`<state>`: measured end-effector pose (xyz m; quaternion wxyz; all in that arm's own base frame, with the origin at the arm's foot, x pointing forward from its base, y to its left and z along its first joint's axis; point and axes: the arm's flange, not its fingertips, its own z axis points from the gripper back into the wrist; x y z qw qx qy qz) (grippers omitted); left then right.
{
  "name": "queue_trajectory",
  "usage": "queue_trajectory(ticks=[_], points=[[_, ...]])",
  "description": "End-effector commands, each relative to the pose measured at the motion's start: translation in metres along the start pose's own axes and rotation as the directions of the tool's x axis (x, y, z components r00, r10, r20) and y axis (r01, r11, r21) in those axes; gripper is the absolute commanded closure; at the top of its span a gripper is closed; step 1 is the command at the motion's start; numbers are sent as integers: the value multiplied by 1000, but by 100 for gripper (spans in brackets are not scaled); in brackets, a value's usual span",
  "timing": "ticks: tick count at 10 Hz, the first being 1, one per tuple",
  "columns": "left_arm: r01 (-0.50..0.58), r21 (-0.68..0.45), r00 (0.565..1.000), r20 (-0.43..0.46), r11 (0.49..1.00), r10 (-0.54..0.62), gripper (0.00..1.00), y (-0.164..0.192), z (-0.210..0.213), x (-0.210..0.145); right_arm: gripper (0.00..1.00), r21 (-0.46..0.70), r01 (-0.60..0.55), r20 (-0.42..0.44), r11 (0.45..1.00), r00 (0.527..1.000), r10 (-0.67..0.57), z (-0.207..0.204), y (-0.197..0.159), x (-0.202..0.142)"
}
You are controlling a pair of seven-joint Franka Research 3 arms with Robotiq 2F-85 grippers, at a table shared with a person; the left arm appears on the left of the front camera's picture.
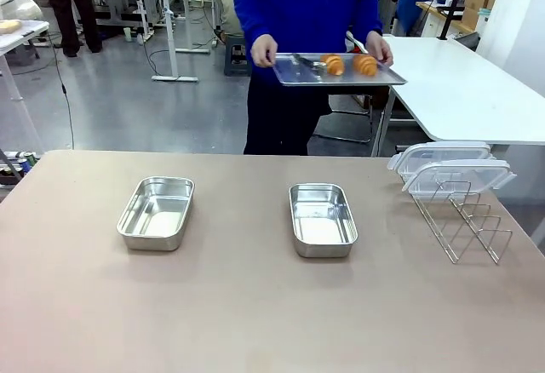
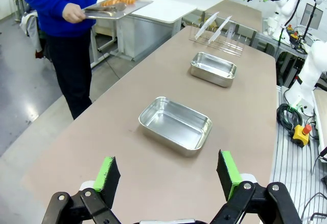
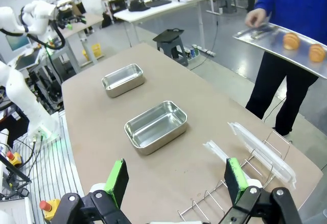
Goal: Place the bread in airtight containers.
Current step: Lift both Airtight Container.
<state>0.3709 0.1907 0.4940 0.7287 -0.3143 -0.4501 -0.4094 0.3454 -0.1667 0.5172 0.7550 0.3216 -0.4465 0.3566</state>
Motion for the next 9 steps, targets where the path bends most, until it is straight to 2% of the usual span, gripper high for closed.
queue_trajectory(ticks=[1, 9], points=[[23, -2, 999, 32, 1000, -23, 0, 2, 1, 1, 0, 0, -29, 18, 1000, 999, 29, 0, -3, 2], [23, -2, 999, 32, 1000, -23, 0, 2, 1, 1, 0, 0, -29, 18, 1000, 999, 29, 0, -3, 2]])
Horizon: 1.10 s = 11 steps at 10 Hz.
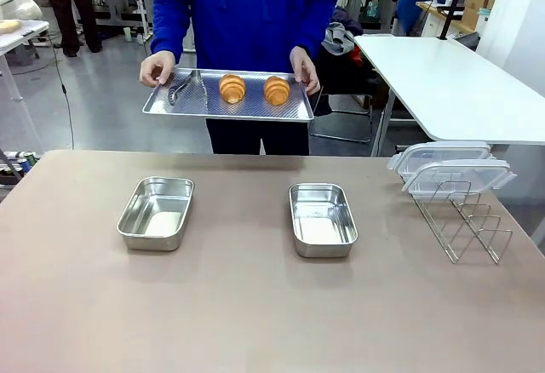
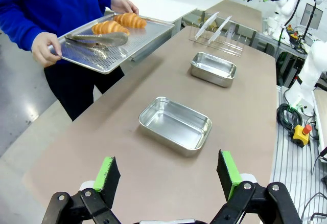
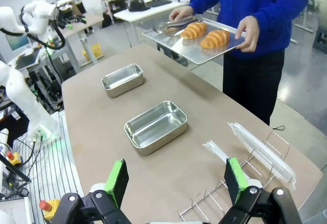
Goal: Place the bread in airtight containers.
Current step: Lift both Airtight Container.
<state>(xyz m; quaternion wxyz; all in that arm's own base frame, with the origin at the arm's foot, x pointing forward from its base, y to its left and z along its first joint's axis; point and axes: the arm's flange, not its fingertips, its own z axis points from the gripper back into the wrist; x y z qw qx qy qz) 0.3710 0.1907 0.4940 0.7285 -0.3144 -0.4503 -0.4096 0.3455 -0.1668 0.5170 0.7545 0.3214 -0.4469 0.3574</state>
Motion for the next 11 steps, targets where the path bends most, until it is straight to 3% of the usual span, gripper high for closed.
queue_trajectory(ticks=[1, 8, 9, 11], points=[[22, -2, 999, 31, 1000, -22, 0, 2, 1, 1, 0, 0, -27, 17, 1000, 999, 27, 0, -3, 3], [0, 0, 1000, 0, 1000, 0, 0, 0, 0, 0, 0, 0, -1, 0, 1000, 1000, 1, 0, 0, 0], [-125, 27, 990, -57, 992, 126, 0, 4, -20, 22, 0, -47, 47, -81, 998, 995, -51, -29, 8, 25], [-252, 108, 952, -149, 962, 266, 0, 19, -62, 67, 0, -119, 81, -242, 990, 964, -108, -90, 29, 72]])
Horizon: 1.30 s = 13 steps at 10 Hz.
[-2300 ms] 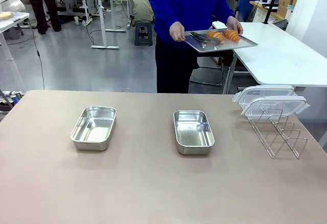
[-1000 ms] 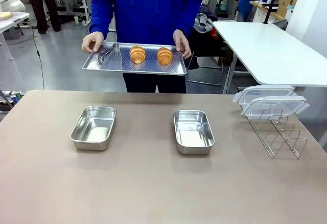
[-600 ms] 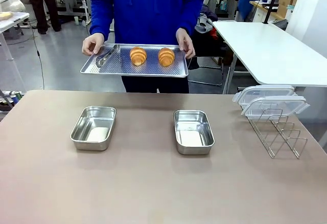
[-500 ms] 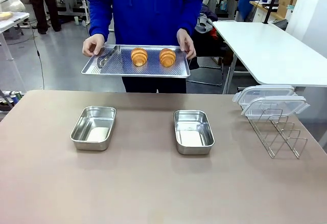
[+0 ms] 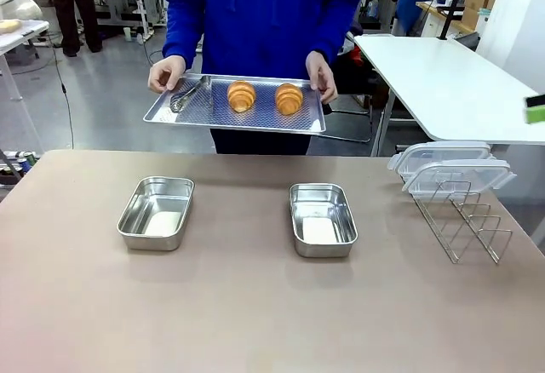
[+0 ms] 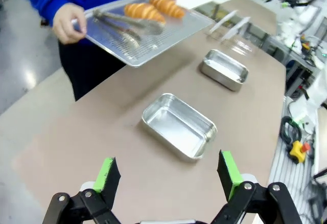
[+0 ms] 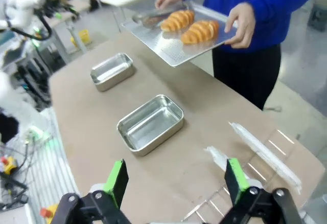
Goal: Place the bread in airtight containers.
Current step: Lift both Airtight Container.
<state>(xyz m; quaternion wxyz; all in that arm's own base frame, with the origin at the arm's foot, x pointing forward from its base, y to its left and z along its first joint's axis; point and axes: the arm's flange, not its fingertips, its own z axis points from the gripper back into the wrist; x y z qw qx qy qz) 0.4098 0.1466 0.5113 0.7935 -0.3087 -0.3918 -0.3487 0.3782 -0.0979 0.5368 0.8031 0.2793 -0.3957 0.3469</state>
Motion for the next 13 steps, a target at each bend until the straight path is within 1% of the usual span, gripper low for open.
queue_trajectory(ticks=[1, 2, 3, 4, 5, 6, 7, 8, 9, 10, 12, 13], points=[[-120, 68, 985, -114, 990, 127, 0, 1, -37, 58, 0, -88, 66, -178, 994, 981, -81, -52, 33, 54], [-191, 175, 955, -193, 966, 224, 0, -1, -71, 77, 0, -141, 123, -271, 982, 949, -158, -86, 46, 71], [-243, 315, 914, -243, 918, 325, 0, 0, -101, 94, 0, -208, 168, -330, 964, 915, -231, -114, 58, 85], [-301, 433, 843, -295, 850, 449, 0, 0, -127, 105, 0, -281, 198, -384, 939, 874, -299, -141, 68, 90], [-341, 581, 743, -314, 739, 591, 0, 3, -151, 114, 0, -354, 236, -399, 905, 837, -374, -164, 76, 91], [-338, 698, 685, -277, 631, 674, 0, 10, -173, 112, 0, -429, 275, -399, 860, 797, -454, -188, 76, 85], [-355, 745, 646, -241, 564, 725, 0, 16, -187, 108, 0, -458, 269, -433, 847, 765, -477, -209, 79, 74], [-345, 753, 630, -257, 560, 733, 0, 22, -200, 96, 0, -438, 305, -432, 846, 754, -496, -220, 74, 63], [-354, 713, 638, -289, 606, 714, 0, 21, -195, 89, 0, -431, 222, -422, 875, 808, -412, -197, 81, 66], [-265, 718, 750, -266, 643, 606, 0, 31, -181, 62, 0, -431, 222, -422, 875, 808, -412, -197, 81, 66], [-265, 718, 750, -266, 643, 606, 0, 31, -181, 62, 0, -431, 222, -422, 875, 808, -412, -197, 81, 66], [-283, 741, 701, -273, 609, 659, 0, 30, -188, 62, 0, -437, 251, -426, 864, 788, -445, -205, 80, 62]])
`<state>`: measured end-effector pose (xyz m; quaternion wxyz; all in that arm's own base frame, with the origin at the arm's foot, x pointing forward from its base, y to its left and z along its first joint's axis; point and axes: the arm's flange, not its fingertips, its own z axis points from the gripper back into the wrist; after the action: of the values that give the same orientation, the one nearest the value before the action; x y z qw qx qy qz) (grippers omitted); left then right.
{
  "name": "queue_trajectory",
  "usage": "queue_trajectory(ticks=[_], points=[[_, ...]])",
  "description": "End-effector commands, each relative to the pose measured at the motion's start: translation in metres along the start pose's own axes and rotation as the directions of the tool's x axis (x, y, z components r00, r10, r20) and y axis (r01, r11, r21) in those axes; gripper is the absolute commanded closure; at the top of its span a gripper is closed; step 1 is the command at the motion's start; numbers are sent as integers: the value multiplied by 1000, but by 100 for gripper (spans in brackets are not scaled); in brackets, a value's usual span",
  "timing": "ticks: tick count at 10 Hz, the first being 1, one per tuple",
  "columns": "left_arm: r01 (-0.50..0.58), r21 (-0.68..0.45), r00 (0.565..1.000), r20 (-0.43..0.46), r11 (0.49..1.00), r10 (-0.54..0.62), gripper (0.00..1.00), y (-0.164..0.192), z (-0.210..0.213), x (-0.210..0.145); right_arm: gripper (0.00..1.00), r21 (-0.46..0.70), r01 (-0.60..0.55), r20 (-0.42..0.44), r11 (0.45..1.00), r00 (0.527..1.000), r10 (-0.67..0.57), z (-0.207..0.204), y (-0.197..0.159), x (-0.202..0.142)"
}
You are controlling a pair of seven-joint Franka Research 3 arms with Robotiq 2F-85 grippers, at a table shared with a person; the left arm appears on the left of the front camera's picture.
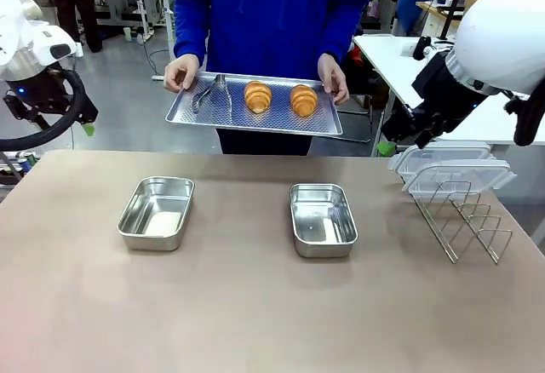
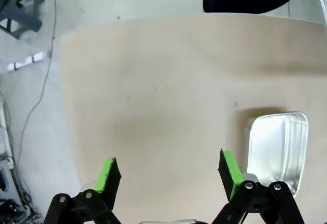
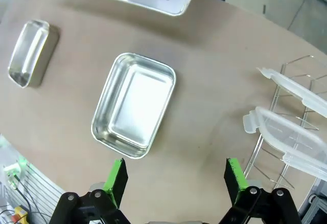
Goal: Place the bread in airtight containers.
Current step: Lift both Airtight Container.
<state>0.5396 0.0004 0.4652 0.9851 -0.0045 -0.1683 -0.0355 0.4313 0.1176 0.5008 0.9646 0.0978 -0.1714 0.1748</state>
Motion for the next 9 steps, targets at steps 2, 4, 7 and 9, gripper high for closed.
queue_trajectory(ticks=[2, 4, 7, 9], points=[[10, -67, 1000, 3, 998, -10, 0, -38, -22, -10, 0, -22, 0, -90, 1000, 996, -2, -40, 21, 16], [17, -111, 1000, 26, 994, -14, 0, -59, -33, -19, 0, -47, 25, -135, 999, 990, -31, -71, 29, 19], [21, -113, 1000, -9, 993, -22, 0, -90, -64, -39, 0, -74, 75, -161, 994, 983, -86, -111, 40, 14], [1, -97, 1000, -25, 995, -4, 0, -103, -74, -52, 0, -92, 86, -179, 992, 979, -101, -132, 41, 8]])
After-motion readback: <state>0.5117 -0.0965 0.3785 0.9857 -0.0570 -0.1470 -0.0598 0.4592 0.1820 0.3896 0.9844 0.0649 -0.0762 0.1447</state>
